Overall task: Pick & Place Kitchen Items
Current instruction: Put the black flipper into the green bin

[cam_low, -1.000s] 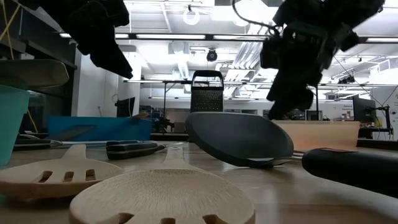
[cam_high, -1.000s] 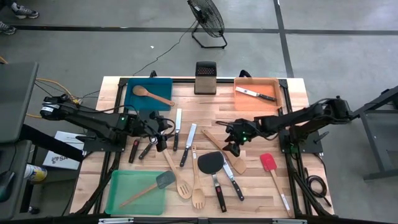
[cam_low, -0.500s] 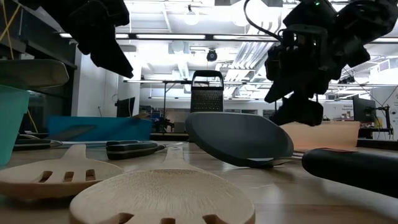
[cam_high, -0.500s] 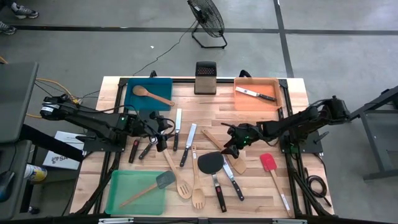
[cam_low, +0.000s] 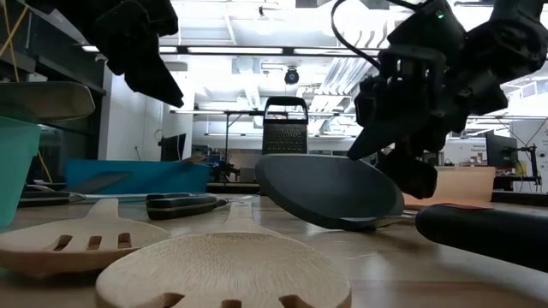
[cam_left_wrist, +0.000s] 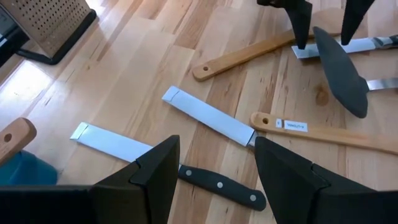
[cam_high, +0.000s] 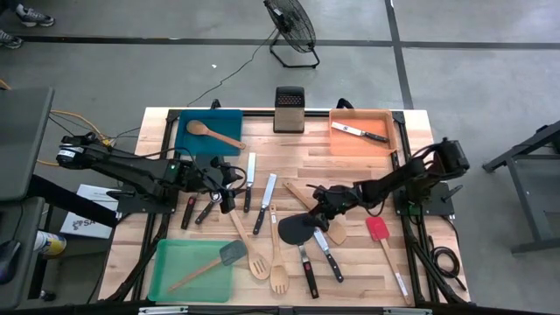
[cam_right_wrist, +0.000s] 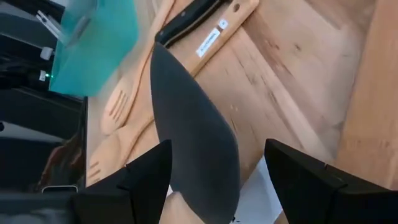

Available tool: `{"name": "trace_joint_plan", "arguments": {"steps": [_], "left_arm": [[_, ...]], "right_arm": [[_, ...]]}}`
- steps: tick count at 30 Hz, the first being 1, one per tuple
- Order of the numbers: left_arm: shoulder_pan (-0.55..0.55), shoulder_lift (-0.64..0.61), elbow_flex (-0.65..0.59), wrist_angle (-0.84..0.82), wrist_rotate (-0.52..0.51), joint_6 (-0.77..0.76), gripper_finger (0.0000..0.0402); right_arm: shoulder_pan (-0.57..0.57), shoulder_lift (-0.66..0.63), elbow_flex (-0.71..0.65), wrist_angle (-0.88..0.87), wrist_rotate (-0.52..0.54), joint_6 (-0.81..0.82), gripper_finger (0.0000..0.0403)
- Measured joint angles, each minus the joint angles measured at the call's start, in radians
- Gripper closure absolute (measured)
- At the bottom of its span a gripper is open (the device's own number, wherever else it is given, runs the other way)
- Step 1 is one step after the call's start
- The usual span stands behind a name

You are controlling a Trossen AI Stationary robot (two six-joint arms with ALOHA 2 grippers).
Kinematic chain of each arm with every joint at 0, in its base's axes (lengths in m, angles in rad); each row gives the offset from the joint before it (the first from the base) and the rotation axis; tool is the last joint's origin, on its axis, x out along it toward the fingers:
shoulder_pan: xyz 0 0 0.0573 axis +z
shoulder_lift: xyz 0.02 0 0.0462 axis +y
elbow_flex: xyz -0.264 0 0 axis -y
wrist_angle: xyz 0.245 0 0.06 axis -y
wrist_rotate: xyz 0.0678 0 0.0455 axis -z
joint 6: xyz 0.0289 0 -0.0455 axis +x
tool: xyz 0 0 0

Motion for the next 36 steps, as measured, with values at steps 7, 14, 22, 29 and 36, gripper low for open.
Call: {"name": "trace_joint_plan", "arguments": {"steps": [7, 14, 22, 29, 36], "left_arm": [[0.0, 0.0, 0.0, 0.0, 0.0, 0.0, 0.0197], [0.0, 0.0, 0.0, 0.0, 0.0, 0.0, 0.0197], [0.0, 0.0, 0.0, 0.0, 0.0, 0.0, 0.0197], [0.0, 0.0, 0.0, -0.001, 0.0, 0.0, 0.0197], [0.0, 0.0, 0.0, -0.002, 0.0, 0.0, 0.0197]], "right_arm": [[0.033, 0.013, 0.0, 0.048, 0.0, -0.015, 0.0155], [0.052, 0.018, 0.006, 0.093, 0.021, -0.057, 0.0156], [0.051, 0.09, 0.06, 0.09, 0.021, -0.098, 0.0189], [0.051, 0.152, 0.093, 0.087, 0.025, -0.113, 0.0223], [0.051, 0.156, 0.095, 0.095, 0.02, -0.136, 0.0288]]}}
